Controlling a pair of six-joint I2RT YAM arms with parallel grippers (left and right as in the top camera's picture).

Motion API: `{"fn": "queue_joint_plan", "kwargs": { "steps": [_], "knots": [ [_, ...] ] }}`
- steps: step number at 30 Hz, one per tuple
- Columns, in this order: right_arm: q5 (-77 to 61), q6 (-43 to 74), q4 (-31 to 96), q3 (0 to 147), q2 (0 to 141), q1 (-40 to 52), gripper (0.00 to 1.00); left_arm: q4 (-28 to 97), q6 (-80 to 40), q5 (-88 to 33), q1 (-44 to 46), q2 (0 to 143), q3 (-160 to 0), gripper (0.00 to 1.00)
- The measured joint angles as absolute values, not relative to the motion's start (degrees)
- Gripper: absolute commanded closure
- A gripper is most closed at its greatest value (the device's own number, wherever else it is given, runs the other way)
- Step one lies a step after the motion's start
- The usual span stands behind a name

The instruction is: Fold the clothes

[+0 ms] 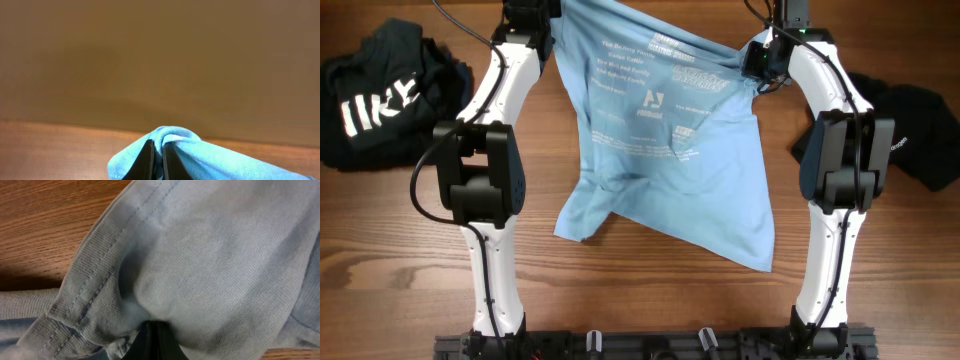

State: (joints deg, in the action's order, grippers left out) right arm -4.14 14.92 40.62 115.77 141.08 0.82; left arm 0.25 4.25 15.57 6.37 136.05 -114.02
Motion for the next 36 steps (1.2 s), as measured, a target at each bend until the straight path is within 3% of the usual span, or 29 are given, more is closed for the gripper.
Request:
{"fn": "queue_joint_plan", "kwargs": {
  "steps": [1, 4, 6, 10, 15, 19, 22, 26, 28, 30, 31, 32, 33, 36],
  "knots": [
    [-4.27, 14.92, 40.62, 115.77, 141.08, 0.82, 0.96, -0.47, 4.69, 15.59, 6.37, 136.05, -114.02, 0.83],
    [-4.49, 14.92, 40.62, 115.77, 141.12, 0.86, 0.96, -2.28, 6.35, 16.64, 6.24, 136.05, -114.04, 0.26],
    [-4.47, 14.90, 40.64, 115.81, 141.12, 0.86, 0.96, -2.15, 6.61, 17.65, 5.69, 135.81, -114.08, 0.00],
    [-4.49, 14.92, 40.66, 115.87, 141.12, 0.86, 0.96, 3.86, 6.72, 18.81, 4.71, 135.33, -114.39, 0.00],
    [-4.47, 14.92, 40.66, 115.87, 141.14, 0.86, 0.96, 25.36, 2.37, 18.04, 4.71, 133.32, -114.76, 0.00],
    [-4.49, 14.72, 40.66, 115.92, 141.16, 0.86, 0.96, 52.40, -4.01, 8.82, 4.91, 128.46, -114.85, 0.16],
    [-4.51, 14.68, 40.73, 115.98, 141.18, 0.86, 0.95, 67.44, -6.96, 1.13, 4.93, 124.60, -114.91, 0.34],
    [-5.21, 13.61, 41.12, 116.11, 141.21, 0.69, 0.94, 81.03, -8.49, -4.32, 5.02, 122.32, -115.13, 0.37],
    [-5.54, 13.28, 42.85, 116.81, 141.25, 0.64, 0.81, 81.78, -8.91, -5.28, 5.02, 122.30, -115.13, 0.36],
    [-5.63, 12.95, 44.82, 117.34, 141.29, 0.64, 0.54, 81.38, -9.28, -5.93, 5.02, 122.30, -115.13, 0.36],
    [-5.78, 12.40, 46.19, 118.04, 141.29, 0.64, 0.33, 81.14, -9.50, -6.13, 5.02, 122.30, -115.13, 0.36],
    [-5.82, 12.10, 47.66, 118.80, 141.29, 0.64, 0.24, 80.99, -9.67, -6.28, 5.02, 122.30, -115.13, 0.36],
    [-5.82, 11.90, 48.86, 119.55, 141.23, 0.67, 0.17, 80.99, -9.80, -6.42, 5.02, 122.30, -115.13, 0.36],
    [-5.78, 11.42, 52.73, 120.70, 139.85, 0.64, 0.11, 82.72, -9.85, -6.79, 5.02, 122.30, -115.13, 0.36]
  ]
}}
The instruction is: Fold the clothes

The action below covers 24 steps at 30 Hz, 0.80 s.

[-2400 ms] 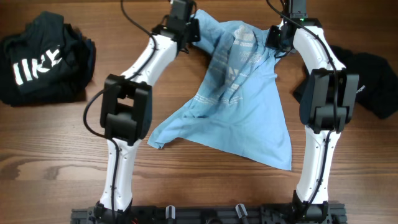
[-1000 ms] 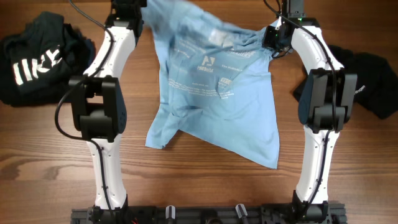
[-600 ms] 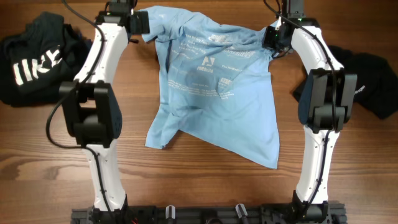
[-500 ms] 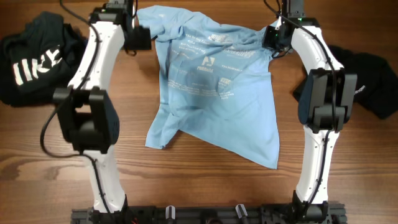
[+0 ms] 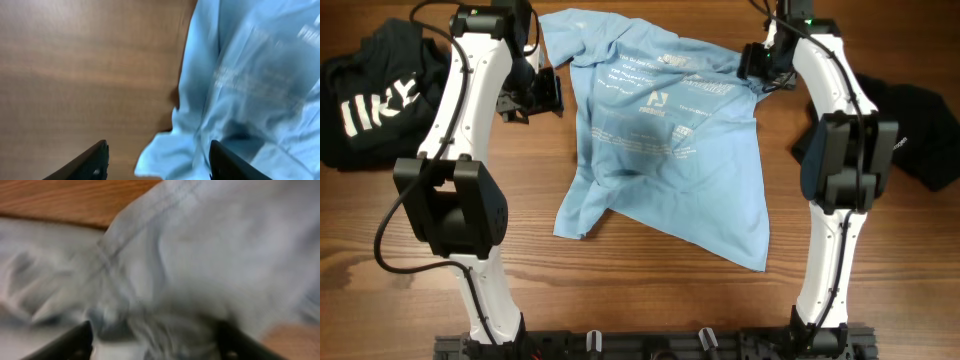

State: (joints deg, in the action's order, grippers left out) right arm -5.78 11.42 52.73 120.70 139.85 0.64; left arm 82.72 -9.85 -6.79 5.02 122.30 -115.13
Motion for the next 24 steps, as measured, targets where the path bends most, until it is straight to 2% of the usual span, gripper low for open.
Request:
{"fn": "queue_joint_plan", "kwargs": {
  "steps": [7, 11, 15, 24],
  "knots": [
    [-5.93, 11.20, 66.54, 121.25, 128.25, 0.67, 0.08, 88.64, -10.26, -7.01, 5.02, 122.30, -115.13, 0.36],
    [-6.20, 10.37, 76.77, 122.58, 121.10, 1.37, 0.16, 89.82, -11.07, -7.01, 5.17, 122.30, -115.13, 0.36],
    [-6.55, 9.87, 85.47, 122.83, 119.11, 4.01, 0.17, 90.78, -11.66, -6.98, 6.00, 121.78, -115.13, 0.32],
    [-8.38, 9.58, 90.83, 122.76, 119.33, 12.84, 0.19, 88.77, -17.98, -4.25, 10.20, 109.75, -108.14, 0.24]
  ]
}}
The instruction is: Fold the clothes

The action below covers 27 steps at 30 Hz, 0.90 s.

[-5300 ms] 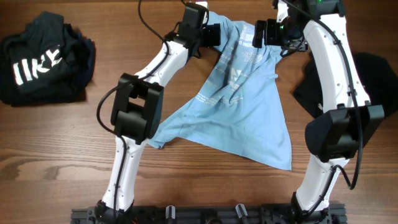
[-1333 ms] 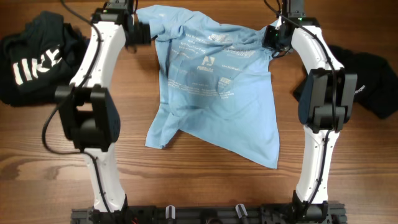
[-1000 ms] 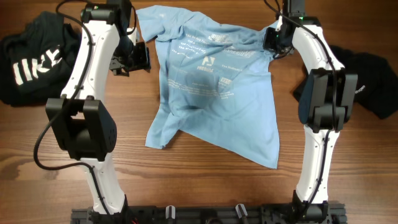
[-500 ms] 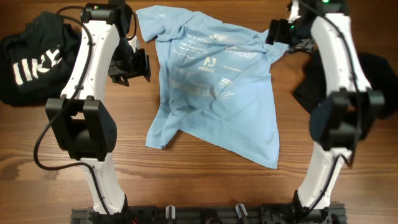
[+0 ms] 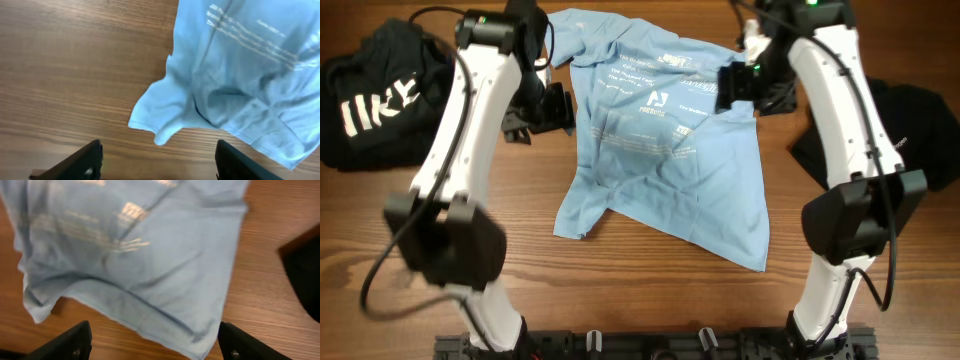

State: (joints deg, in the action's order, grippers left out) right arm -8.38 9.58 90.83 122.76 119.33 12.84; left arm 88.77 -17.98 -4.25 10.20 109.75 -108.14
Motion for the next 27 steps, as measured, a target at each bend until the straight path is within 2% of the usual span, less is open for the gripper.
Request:
{"fn": "queue_joint_plan", "kwargs": {
  "steps": [6, 9, 12, 17, 18, 21, 22, 23, 26, 27],
  "knots": [
    [-9.28, 9.85, 88.99, 116.05, 113.19, 15.55, 0.21, 76.84, -22.24, -3.38, 10.33, 94.45, -88.40, 0.22],
    [-9.41, 10.35, 85.58, 108.81, 107.22, 15.33, 0.29, 71.48, -23.20, -4.27, 10.33, 91.15, -79.66, 0.27],
    [-9.72, 12.03, 79.37, 97.54, 101.12, 15.29, 0.41, 65.91, -23.70, -5.96, 10.33, 90.80, -71.77, 0.37],
    [-10.39, 14.41, 67.99, 81.78, 99.15, 15.29, 0.53, 58.78, -24.34, -7.90, 10.33, 90.96, -62.61, 0.40],
    [-10.59, 14.83, 66.22, 79.09, 99.26, 15.29, 0.59, 58.17, -24.34, -8.08, 10.33, 90.96, -61.87, 0.41],
    [-11.51, 15.66, 61.01, 73.73, 99.37, 15.27, 0.87, 56.84, -24.53, -8.34, 10.33, 90.96, -60.75, 0.60],
    [-12.05, 16.19, 57.47, 70.24, 99.37, 15.27, 0.96, 56.47, -24.34, -8.38, 10.35, 90.96, -60.69, 0.76],
    [-12.03, 16.10, 57.23, 69.93, 99.37, 15.27, 0.96, 55.46, -24.45, -8.47, 10.33, 90.96, -60.62, 0.79],
    [-12.47, 16.51, 52.58, 66.08, 99.26, 15.27, 0.96, 54.26, -24.49, -8.54, 10.33, 90.98, -60.58, 0.96],
    [-12.47, 16.53, 51.86, 64.60, 99.26, 15.27, 0.96, 53.93, -24.34, -8.56, 10.33, 90.98, -60.58, 0.96]
  ]
}}
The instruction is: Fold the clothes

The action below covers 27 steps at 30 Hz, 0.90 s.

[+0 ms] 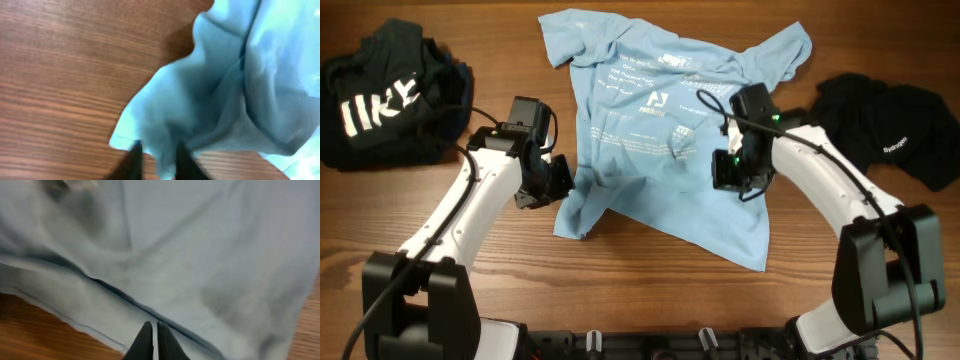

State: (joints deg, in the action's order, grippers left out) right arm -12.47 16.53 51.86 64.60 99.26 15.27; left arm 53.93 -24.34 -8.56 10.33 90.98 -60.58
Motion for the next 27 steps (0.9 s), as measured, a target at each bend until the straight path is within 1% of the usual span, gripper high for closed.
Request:
{"fn": "queue_joint_plan", "kwargs": {
  "steps": [8, 13, 22, 27],
  "knots": [
    [-12.67, 17.34, 45.98, 57.87, 99.29, 15.18, 0.96, 51.99, -24.08, -8.69, 10.33, 91.18, -60.58, 0.96],
    [-12.67, 18.20, 43.92, 55.11, 99.29, 14.98, 0.96, 48.64, -23.42, -8.71, 10.33, 91.18, -59.31, 0.96],
    [-12.60, 18.68, 42.78, 54.24, 99.29, 14.33, 0.96, 38.33, -22.57, -11.05, 10.61, 91.22, -52.01, 0.96],
    [-12.60, 18.85, 42.74, 54.24, 99.29, 14.33, 0.96, 33.54, -22.15, -12.56, 12.84, 91.24, -49.08, 0.96]
  ]
}}
